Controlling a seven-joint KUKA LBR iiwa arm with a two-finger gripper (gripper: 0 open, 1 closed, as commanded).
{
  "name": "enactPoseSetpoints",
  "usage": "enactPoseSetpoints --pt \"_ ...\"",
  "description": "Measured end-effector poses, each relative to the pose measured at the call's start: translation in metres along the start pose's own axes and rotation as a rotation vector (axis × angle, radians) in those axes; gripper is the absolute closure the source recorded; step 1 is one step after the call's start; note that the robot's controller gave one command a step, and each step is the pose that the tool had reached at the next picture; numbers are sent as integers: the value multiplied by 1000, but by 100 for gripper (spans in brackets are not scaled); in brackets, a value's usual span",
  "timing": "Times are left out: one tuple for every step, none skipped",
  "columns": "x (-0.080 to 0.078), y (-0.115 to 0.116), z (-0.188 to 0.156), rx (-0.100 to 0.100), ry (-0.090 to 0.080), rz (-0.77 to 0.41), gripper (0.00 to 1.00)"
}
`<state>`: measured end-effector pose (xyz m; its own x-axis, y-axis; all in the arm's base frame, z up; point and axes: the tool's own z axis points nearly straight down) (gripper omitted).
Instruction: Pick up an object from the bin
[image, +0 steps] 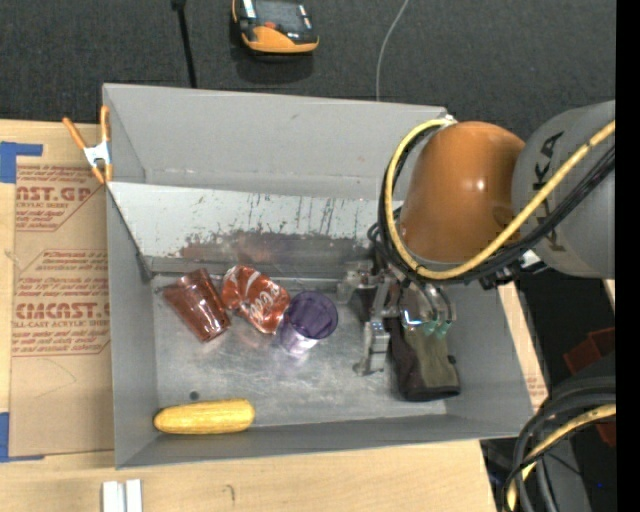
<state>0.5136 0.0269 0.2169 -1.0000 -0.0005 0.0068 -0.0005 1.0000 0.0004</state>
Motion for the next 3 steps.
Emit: enactPoseSetpoints --pt "-1 0 -5 0 -8 0 0" --pt "-9 16 52 -1 -14 6 0" --pt "-31 49 100 1 -11 -79 0"
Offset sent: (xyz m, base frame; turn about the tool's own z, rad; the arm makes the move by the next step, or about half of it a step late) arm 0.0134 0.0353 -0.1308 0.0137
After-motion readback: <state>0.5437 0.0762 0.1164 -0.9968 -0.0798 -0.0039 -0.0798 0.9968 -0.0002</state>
